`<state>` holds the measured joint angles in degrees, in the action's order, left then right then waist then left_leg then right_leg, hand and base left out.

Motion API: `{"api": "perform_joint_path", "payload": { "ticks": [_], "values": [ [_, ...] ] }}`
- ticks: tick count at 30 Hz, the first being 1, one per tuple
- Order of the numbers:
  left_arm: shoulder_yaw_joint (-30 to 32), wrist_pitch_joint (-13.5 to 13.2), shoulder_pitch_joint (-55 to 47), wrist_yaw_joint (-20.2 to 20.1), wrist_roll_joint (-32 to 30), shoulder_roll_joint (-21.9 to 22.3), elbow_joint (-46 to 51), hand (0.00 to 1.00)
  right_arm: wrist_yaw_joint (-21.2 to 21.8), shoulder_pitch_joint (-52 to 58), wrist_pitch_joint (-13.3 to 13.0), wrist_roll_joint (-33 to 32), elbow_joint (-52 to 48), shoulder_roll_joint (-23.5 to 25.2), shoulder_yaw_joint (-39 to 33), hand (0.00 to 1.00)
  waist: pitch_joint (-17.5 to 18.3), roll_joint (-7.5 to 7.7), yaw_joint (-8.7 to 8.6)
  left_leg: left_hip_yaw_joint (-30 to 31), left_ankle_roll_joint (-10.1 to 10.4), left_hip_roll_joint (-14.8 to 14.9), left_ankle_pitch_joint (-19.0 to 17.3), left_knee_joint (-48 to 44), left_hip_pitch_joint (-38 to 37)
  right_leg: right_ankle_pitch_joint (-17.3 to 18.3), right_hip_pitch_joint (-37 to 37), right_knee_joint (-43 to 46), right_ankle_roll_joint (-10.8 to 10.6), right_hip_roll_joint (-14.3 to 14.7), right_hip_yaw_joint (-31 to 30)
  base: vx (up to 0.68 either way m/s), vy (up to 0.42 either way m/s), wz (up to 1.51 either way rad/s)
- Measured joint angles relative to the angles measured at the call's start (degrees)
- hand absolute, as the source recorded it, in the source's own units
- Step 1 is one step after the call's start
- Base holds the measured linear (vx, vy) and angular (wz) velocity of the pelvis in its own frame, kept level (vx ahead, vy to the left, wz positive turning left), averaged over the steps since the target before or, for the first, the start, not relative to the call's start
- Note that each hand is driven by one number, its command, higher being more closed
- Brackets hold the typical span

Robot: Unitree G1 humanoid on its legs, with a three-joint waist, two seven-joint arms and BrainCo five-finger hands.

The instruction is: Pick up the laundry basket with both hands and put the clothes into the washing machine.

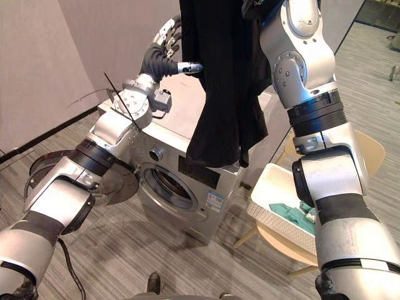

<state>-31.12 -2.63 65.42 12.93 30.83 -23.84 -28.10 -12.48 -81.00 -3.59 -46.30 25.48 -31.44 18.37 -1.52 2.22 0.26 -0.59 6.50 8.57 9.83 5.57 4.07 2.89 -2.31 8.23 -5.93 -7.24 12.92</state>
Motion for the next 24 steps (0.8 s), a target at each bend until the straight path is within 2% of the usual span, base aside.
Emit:
{"api": "perform_joint_path", "payload": {
  "ticks": [4,14,24],
  "values": [
    [-0.49,0.37,2.12,-0.01,-0.01,0.00,-2.04,0.00,0.25,-1.23,0.00,-0.34,-0.04,1.61,0.28,1.00,-0.43,0.35,-0.91,-0.33,0.01,0.12,-0.01,0.00,-0.17,0.00,-0.05,0.03,0.00,0.09,-0.30,0.01,0.004,-0.03],
    [-5.75,1.12,5.49,-0.54,0.12,1.49,-3.50,0.00,0.28,-1.26,0.02,-0.41,-0.02,1.75,1.35,1.00,-0.69,0.46,-1.83,-1.27,0.02,0.21,-0.02,0.00,-0.19,-0.01,-0.88,0.32,0.00,0.12,-1.34,0.02,0.010,-0.05],
    [-11.23,1.15,9.00,-2.63,4.70,3.78,-3.60,0.00,0.53,-2.03,0.08,-0.52,-0.02,1.93,4.72,1.00,-1.05,-0.09,-2.67,-4.27,0.10,0.50,-0.12,0.00,-0.89,-0.61,-1.94,0.08,0.03,0.39,-4.18,0.02,0.012,-0.14]
  ]
}}
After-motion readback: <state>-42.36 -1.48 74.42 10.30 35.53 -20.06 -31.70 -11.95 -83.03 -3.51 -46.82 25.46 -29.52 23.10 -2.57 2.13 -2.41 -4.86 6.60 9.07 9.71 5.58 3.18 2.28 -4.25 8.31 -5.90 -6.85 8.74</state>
